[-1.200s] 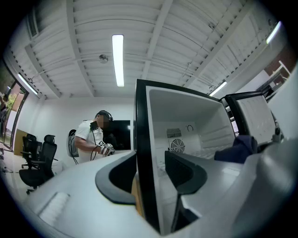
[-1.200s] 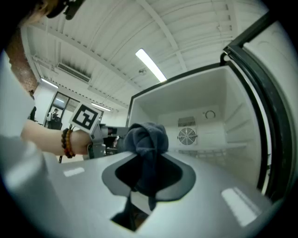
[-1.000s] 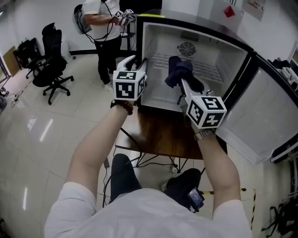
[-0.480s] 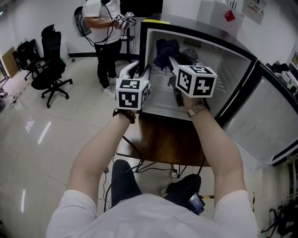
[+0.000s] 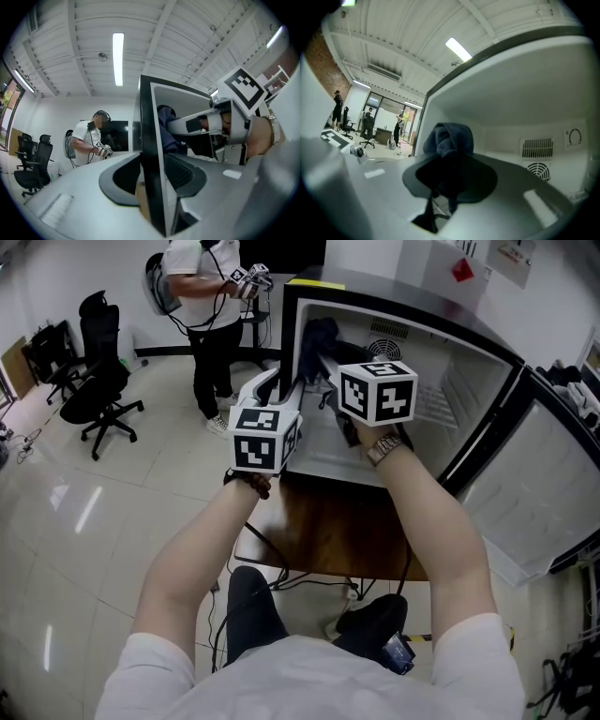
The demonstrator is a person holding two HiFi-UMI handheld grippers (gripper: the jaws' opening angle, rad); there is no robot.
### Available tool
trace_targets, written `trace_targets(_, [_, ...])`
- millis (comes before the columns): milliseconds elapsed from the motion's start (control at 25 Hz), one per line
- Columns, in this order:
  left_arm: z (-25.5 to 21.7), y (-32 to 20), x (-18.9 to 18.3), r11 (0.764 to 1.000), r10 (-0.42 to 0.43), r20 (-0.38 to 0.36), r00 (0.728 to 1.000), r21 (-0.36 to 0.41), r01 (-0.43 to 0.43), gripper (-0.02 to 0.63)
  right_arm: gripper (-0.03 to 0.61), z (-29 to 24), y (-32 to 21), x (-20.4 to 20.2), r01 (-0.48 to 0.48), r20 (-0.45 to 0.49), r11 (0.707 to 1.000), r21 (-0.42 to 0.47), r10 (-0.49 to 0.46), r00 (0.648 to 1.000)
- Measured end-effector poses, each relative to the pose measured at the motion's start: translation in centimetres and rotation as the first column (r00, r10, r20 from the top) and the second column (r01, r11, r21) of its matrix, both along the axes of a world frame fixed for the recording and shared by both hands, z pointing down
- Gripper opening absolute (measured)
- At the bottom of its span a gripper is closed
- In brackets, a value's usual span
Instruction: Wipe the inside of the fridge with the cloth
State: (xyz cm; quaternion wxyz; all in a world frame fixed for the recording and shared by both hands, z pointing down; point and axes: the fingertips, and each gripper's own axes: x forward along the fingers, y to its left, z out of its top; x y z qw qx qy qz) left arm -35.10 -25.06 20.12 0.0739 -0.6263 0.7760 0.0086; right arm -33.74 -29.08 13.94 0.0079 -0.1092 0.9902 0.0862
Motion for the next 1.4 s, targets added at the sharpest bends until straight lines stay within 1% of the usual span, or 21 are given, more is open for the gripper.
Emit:
trace_targets(240, [0.0,0.0,0.0,1.0,0.011,0.004,1.0,0.0,-0.011,0.138,0.069,-0.7,-1.1,-1.4,-0.031,-0.008,0.999,0.043,0.031,0.999])
trace_targets(440, [0.0,0.1,-0.1,1.0,0.012,0.01,1.0,0.007,-0.012,0.138,0.067,-1.5,-2.9,-2.4,-0.081,-0.012,0.994,0.073,0.082,0.997])
trace_targets(640, [0.0,0.1,0.0,1.0,0.024,0.007,1.0,0.006,-0.024,0.138,0.067,-1.9,-5.1,-3.7,-0.133,-0.017,0.988,0.075,0.134,0.991])
trace_targets(760, [-0.1,0.1,-0.3,1.0,0.019,0.012,1.0,0.02,-0.019,0.138,0.067,-1.8,-6.4,-4.4,-0.167,-0.022,0.983,0.081,0.169,0.985])
trace_targets(1000, [-0.1,-0.1,-0.2,0.999,0.029,0.006,1.0,0.022,-0.029,0.141,0.066,-1.6,-8.8,-5.4,-0.227,-0.032,0.972,0.066,0.229,0.973])
trace_targets(1240, [-0.2,0.0,-0.3,0.999,0.033,0.011,0.999,0.028,-0.033,0.143,0.066,-1.6,-10.6,-6.4,-0.261,-0.054,0.962,0.079,0.266,0.962])
trace_targets(1400, [-0.2,0.0,-0.3,0.999,0.037,0.011,0.999,0.031,-0.037,0.144,0.066,-1.9,-11.5,-6.9,-0.274,-0.053,0.959,0.07,0.278,0.959])
